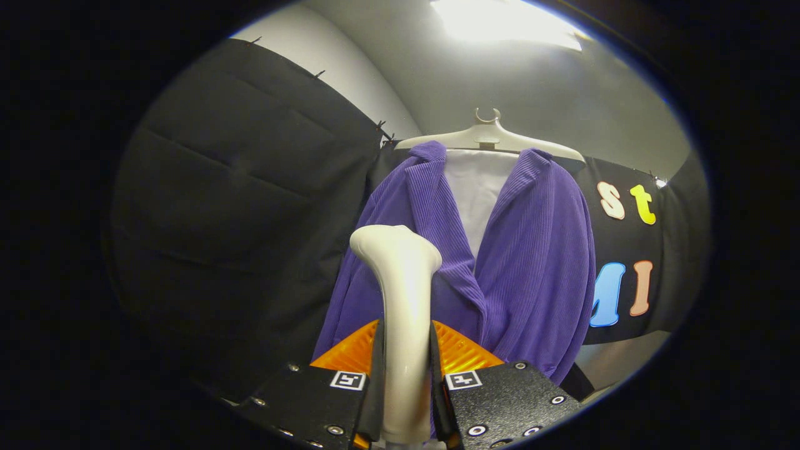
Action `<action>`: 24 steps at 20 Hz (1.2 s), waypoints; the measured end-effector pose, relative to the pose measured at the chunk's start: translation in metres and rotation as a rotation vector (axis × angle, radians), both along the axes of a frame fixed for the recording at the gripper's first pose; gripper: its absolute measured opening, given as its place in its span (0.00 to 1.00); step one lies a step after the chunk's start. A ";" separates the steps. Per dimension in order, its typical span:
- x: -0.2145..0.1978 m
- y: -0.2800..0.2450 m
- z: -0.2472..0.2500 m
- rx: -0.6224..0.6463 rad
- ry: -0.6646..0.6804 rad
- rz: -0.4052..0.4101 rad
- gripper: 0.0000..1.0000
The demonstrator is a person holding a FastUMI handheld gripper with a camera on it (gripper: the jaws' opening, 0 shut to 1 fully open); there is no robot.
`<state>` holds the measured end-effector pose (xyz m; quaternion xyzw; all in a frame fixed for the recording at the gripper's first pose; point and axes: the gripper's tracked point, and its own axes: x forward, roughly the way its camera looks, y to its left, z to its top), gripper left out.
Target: Iron the clothes twice with a garment steamer, once on the left side and once on the right side.
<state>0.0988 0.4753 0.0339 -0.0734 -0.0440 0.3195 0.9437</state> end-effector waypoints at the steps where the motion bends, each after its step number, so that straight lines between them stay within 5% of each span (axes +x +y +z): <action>1: -0.003 0.000 -0.006 0.001 0.017 0.008 0.32; 24: -0.060 -0.020 -0.173 -0.185 0.330 0.050 0.33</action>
